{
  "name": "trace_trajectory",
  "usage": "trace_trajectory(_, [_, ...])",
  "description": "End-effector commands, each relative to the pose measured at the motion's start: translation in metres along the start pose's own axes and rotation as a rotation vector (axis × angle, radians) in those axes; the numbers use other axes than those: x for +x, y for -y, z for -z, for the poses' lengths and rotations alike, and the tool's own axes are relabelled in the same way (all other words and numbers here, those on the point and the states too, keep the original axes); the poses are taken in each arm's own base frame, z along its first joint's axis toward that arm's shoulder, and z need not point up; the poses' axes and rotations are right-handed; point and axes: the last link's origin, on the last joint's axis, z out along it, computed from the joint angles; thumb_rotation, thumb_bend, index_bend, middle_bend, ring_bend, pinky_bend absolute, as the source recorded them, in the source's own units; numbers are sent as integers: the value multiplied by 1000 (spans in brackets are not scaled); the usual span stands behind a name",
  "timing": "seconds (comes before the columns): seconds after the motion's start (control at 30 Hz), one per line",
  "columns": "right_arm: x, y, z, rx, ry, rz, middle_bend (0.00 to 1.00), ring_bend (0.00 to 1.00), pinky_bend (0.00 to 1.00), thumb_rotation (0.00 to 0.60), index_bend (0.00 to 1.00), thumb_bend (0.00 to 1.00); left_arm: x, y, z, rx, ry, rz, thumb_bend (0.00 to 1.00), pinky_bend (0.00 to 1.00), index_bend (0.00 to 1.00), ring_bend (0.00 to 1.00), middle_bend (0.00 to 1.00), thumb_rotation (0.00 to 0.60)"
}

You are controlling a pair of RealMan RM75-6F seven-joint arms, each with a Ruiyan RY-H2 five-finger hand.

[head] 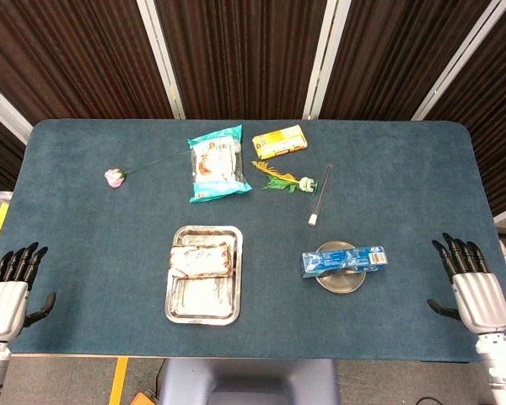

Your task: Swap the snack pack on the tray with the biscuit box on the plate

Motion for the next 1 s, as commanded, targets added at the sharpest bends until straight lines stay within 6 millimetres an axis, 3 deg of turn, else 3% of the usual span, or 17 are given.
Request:
trace_trajectory(0.03, [0, 1, 1, 6, 0, 0, 0, 0, 0, 600, 0, 152, -5, -6, -1, -30, -11, 27, 385, 6, 0, 0, 0, 600])
trace_trajectory(0.23, [3, 3, 6, 32, -1, -22, 0, 0, 0, 600, 0, 152, -33, -40, -7, -184, 48, 146, 385, 26, 0, 0, 0, 600])
trace_trajectory(0.37, [3, 2, 9, 40, 7, -31, 0, 0, 0, 600, 0, 152, -46, -79, -21, -332, 95, 179, 384, 29, 0, 0, 0, 600])
trace_trajectory(0.5, [2, 4, 10, 54, 20, -22, 0, 0, 0, 600, 0, 152, -47, -125, -31, -484, 86, 174, 384, 75, 0, 0, 0, 600])
trace_trajectory(0.67, [3, 2, 8, 53, 38, -40, 0, 0, 0, 600, 0, 152, -65, -167, -53, -532, 180, 216, 381, 53, 0, 0, 0, 600])
trace_trajectory(1.0, [10, -7, 8, 35, 36, -68, 0, 0, 0, 600, 0, 152, -100, -210, -81, -551, 264, 178, 372, 28, 0, 0, 0, 600])
